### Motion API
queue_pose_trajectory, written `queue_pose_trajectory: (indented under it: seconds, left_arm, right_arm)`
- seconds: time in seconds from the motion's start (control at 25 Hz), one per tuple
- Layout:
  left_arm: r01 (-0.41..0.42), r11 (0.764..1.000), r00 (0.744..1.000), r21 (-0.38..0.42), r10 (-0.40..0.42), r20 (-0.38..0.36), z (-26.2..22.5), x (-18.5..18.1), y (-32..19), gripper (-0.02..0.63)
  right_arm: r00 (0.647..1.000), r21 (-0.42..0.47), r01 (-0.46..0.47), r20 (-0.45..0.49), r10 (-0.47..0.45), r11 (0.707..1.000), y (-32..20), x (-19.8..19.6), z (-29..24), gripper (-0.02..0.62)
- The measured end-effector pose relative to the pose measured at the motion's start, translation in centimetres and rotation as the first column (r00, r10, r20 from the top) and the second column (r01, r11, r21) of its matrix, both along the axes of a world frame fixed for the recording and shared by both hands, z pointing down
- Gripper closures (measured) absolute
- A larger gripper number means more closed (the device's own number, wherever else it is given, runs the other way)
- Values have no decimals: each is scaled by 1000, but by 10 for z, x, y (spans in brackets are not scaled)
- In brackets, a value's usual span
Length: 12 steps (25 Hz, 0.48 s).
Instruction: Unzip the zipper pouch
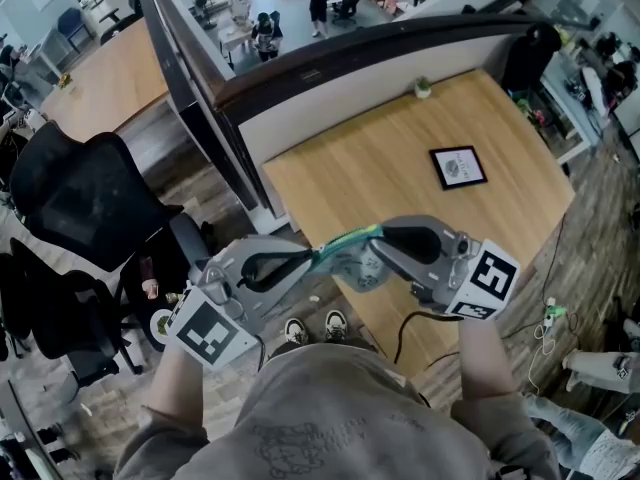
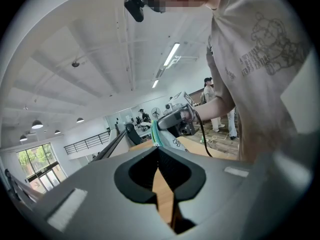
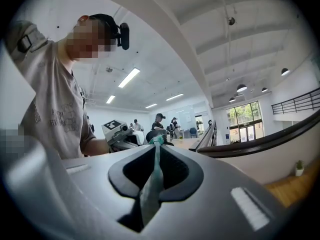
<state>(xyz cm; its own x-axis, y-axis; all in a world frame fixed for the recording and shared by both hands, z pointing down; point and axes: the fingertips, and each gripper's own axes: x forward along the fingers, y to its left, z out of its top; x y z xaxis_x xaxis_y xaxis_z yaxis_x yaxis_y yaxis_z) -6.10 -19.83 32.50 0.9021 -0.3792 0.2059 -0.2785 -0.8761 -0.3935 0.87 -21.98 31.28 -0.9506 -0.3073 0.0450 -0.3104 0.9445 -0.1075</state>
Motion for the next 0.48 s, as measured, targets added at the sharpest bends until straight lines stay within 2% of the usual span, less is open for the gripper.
queue_pose_trajectory:
  seconds: [0.32, 0.36, 0.4, 0.48]
  left_arm:
    - [61, 998, 996, -19, -62, -69, 3, -23, -13, 604]
    - [83, 996, 993, -43, -86, -75, 6, -30, -14, 604]
    - [121, 988, 988, -101, -129, -83, 11, -38, -16, 604]
    - [194, 952, 972, -235, -219, -86, 23, -51, -17, 604]
  right_arm:
    - [984, -72, -142, 101, 149, 987, -23, 32, -8, 560]
    - [978, -90, -162, 116, 172, 983, -26, 38, -9, 560]
    - [974, -105, -178, 124, 191, 978, -29, 43, -9, 560]
    - [971, -122, -191, 119, 206, 974, -30, 45, -7, 560]
